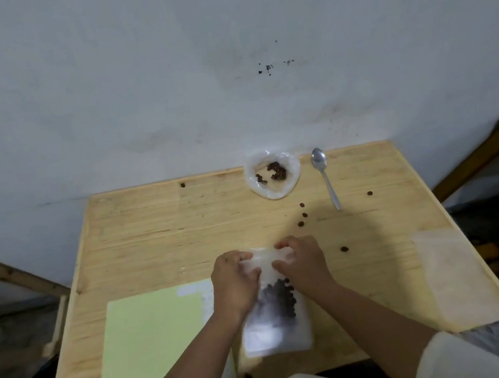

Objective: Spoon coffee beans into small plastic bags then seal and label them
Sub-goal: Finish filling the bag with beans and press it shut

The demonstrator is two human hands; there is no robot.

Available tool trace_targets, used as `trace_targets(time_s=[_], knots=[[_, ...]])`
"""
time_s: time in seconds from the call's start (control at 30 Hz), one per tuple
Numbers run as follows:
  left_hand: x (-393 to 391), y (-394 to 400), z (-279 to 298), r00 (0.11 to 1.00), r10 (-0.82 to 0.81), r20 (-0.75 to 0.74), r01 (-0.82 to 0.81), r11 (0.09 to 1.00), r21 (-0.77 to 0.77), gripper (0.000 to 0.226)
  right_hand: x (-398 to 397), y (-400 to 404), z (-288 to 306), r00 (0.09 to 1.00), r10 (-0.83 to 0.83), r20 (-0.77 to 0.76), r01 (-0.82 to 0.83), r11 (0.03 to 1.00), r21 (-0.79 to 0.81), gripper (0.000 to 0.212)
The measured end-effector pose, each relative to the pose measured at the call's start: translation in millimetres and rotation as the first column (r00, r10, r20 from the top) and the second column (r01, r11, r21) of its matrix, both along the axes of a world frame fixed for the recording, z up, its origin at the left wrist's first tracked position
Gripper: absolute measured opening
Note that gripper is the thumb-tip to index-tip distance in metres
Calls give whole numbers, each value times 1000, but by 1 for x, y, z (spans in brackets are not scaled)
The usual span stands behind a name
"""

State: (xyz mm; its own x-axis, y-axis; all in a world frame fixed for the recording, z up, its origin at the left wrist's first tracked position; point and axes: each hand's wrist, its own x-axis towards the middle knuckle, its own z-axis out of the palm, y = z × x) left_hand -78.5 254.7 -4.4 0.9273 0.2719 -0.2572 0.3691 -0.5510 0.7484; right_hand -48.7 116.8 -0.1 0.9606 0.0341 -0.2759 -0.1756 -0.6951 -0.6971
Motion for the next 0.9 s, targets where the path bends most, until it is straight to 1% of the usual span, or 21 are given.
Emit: trace_targets(time_s=[0.03, 0.1, 0.13, 0.2, 0.27, 0.33, 0.37, 0.4, 0.43, 0.47, 0.5, 0.53, 0.57, 0.63, 0.67, 0.73, 0.77, 0.83, 0.9], knots=[[-2, 0, -3, 1000, -4, 24, 4, 1000, 15, 29, -4, 1, -5, 998, 46, 52, -44, 998, -44, 29], [-5, 1, -9, 995, -75, 69, 69, 994, 88, 36, -11, 0, -15, 977, 167, 129, -146, 976, -159, 31], [-6, 2, -12, 989, -124, 79, 114, 985, 127, 40, -15, 0, -17, 959, 226, 169, -191, 961, -202, 31], [-9, 1, -15, 975, -204, 93, 186, 967, 177, 43, -20, 1, -22, 894, 357, 270, -275, 914, -298, 30], [-10, 1, -22, 956, -282, 76, 255, 932, 258, 43, -22, 3, -23, 840, 472, 270, -363, 856, -367, 36], [-10, 1, -30, 924, -382, 14, 347, 855, 386, 49, -24, 4, -23, 793, 556, 247, -421, 795, -437, 40], [-9, 2, -34, 905, -424, -8, 387, 819, 424, 51, -25, 4, -22, 773, 590, 232, -446, 766, -462, 41], [-8, 2, -37, 901, -434, -18, 401, 816, 417, 52, -26, 3, -21, 760, 611, 222, -467, 750, -468, 42], [-8, 2, -40, 893, -450, -33, 422, 806, 415, 56, -26, 3, -20, 757, 622, 199, -483, 739, -470, 43], [-8, 1, -41, 870, -488, -67, 465, 769, 438, 62, -26, 2, -20, 755, 627, 193, -491, 735, -467, 43], [-8, 1, -39, 858, -503, -105, 493, 749, 443, 62, -26, 1, -18, 754, 628, 189, -497, 735, -461, 43], [-8, 1, -39, 855, -506, -114, 497, 736, 460, 57, -25, 0, -17, 752, 631, 190, -500, 734, -459, 43], [-7, 0, -33, 872, -478, -104, 465, 743, 481, 53, -24, -1, -16, 752, 634, 184, -502, 730, -464, 43], [-4, -3, -20, 881, -467, -73, 436, 745, 504, 51, -21, -7, -13, 749, 631, 202, -497, 737, -458, 43], [-2, -6, -14, 886, -464, -20, 409, 759, 507, 50, -19, -12, -11, 751, 624, 215, -491, 746, -449, 43], [6, -15, -8, 880, -465, 94, 350, 770, 533, 41, -12, -26, -6, 765, 605, 220, -477, 762, -437, 43], [10, -22, -2, 875, -469, 115, 343, 771, 537, 35, -8, -36, -4, 773, 593, 226, -463, 770, -440, 43], [20, -42, 9, 846, -507, 164, 350, 761, 547, 29, -1, -62, 0, 807, 540, 239, -403, 800, -445, 44], [28, -72, 19, 792, -571, 214, 361, 722, 590, 33, 4, -95, 1, 845, 463, 269, -309, 832, -460, 43]])
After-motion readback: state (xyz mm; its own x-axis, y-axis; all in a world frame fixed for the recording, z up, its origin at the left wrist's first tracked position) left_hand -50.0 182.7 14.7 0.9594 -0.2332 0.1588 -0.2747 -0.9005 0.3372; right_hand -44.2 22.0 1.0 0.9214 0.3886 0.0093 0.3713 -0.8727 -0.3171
